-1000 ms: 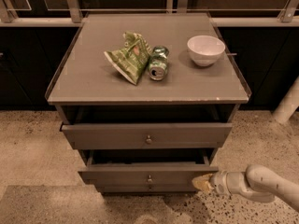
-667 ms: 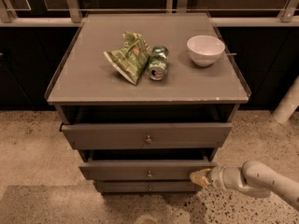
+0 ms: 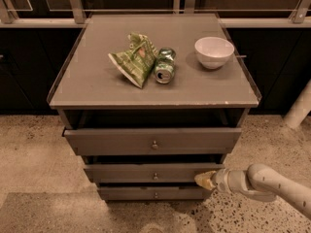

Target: Close middle drawer

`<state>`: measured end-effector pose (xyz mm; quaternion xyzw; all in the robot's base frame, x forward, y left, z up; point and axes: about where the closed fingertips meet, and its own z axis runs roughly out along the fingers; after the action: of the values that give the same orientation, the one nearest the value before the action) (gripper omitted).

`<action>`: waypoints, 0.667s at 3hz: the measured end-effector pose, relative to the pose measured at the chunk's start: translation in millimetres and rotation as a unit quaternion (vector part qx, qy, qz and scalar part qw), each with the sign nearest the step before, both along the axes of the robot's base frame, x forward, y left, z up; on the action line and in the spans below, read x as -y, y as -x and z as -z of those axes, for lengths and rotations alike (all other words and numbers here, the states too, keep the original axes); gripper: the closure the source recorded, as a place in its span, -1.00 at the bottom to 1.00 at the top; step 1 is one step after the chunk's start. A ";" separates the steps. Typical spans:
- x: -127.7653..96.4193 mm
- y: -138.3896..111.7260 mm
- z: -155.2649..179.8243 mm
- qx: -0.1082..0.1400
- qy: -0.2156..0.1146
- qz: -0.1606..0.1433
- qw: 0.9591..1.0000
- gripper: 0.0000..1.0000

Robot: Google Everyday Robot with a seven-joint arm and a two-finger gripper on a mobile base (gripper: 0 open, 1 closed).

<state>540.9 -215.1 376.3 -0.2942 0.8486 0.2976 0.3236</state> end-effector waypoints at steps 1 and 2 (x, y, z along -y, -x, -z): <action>-1.3 -10.5 -3.3 0.018 0.016 0.013 1.000 1.00; -2.2 -16.7 -9.1 0.035 0.034 0.021 0.999 1.00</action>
Offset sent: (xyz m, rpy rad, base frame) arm 0.0242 -0.0022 0.0189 -0.1179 -0.1151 -0.0658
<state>557.6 -212.9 385.4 -0.2977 0.8525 0.2510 0.3488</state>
